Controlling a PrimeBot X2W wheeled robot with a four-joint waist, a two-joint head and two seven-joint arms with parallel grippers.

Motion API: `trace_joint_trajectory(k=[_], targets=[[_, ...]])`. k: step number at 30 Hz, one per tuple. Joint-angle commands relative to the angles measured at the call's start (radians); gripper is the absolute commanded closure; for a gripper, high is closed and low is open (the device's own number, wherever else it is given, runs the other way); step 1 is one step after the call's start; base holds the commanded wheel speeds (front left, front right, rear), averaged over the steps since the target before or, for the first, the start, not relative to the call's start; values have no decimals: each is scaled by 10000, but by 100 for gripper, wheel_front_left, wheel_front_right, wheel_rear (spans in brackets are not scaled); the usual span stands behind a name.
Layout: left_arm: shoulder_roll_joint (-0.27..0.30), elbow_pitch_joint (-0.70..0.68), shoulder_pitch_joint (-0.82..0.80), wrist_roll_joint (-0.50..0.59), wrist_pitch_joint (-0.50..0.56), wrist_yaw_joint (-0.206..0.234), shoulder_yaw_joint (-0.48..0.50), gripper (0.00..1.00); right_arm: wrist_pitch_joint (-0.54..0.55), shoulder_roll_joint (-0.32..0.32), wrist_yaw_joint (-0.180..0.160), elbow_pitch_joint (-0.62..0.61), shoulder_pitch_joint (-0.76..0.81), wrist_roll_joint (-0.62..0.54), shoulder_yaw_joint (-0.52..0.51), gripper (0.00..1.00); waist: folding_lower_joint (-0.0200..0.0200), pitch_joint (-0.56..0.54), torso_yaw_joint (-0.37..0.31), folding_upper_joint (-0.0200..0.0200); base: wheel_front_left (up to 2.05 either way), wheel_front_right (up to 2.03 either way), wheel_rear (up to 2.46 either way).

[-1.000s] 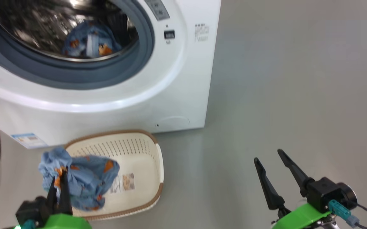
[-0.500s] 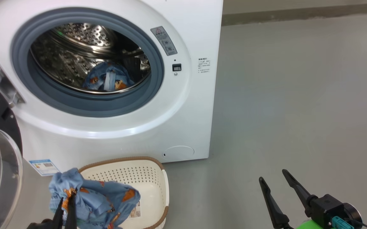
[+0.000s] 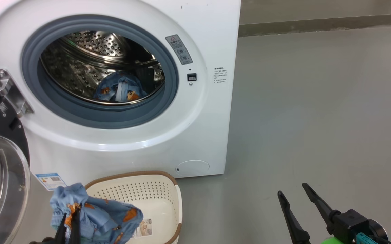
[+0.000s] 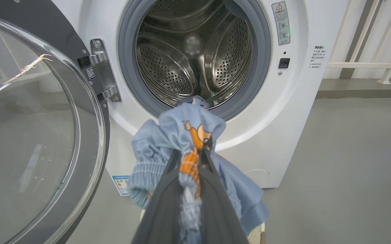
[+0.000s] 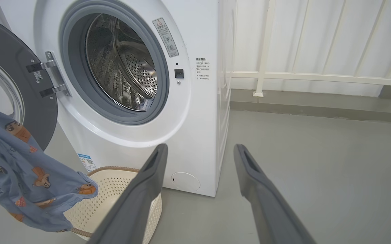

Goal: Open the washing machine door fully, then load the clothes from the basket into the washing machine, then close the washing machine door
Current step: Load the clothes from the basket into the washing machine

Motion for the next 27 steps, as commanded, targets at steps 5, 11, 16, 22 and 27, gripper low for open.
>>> trace_joint_trajectory(k=[5, 11, 16, 22, 27], targets=[[151, -390, -266, -11, 23, 137, 321, 100, 7, -31, 62, -288, -141, 49, 203, 0, 0, 16, 33, 0, 0, 0, 0], [150, -372, -290, -86, -9, 150, 290, 100, 36, -30, 62, -316, -156, 22, 198, 0, 0, 40, 111, 0, 0, 0, 0], [193, -203, -419, -174, -84, 87, 299, 100, 51, -30, 62, -306, -221, 20, 266, 0, 0, 94, 106, 0, 0, 0, 0], [160, 184, -745, -318, -88, -38, 215, 100, 54, -30, 62, -312, -343, 38, 397, 0, 0, 237, -14, 0, 0, 0, 0], [124, 698, -1381, -447, -139, -236, 122, 100, 48, -30, 62, -371, -498, 47, 537, 0, 0, 594, -207, 0, 0, 0, 0]])
